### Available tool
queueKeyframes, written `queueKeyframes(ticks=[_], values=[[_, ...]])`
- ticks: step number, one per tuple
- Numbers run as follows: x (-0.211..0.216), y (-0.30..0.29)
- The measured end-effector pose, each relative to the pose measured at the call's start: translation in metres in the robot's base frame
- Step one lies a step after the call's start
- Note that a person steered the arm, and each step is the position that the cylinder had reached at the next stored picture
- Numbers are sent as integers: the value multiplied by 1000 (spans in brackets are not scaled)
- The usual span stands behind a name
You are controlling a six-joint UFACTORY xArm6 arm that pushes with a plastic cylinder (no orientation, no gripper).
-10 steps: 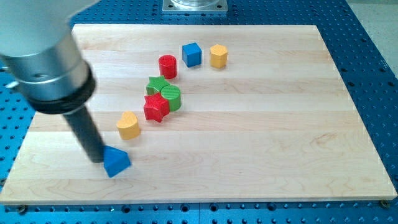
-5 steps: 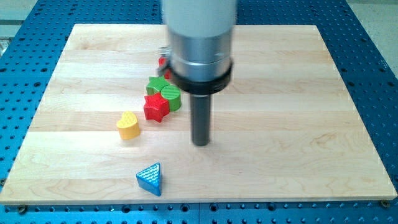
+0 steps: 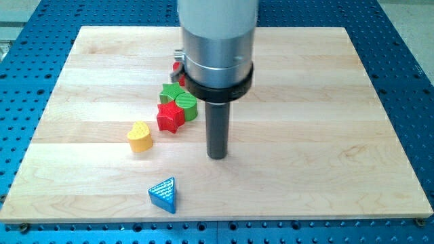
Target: Move the triangle towards the bottom center
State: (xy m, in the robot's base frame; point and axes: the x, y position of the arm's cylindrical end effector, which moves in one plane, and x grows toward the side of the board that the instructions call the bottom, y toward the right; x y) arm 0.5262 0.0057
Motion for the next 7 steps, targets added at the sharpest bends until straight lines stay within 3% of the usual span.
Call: queueKeyframes(ticks=[2, 3, 4, 5, 6, 7], values=[[9, 0], [28, 33], [88, 36], [91, 35], [92, 29], [92, -42]])
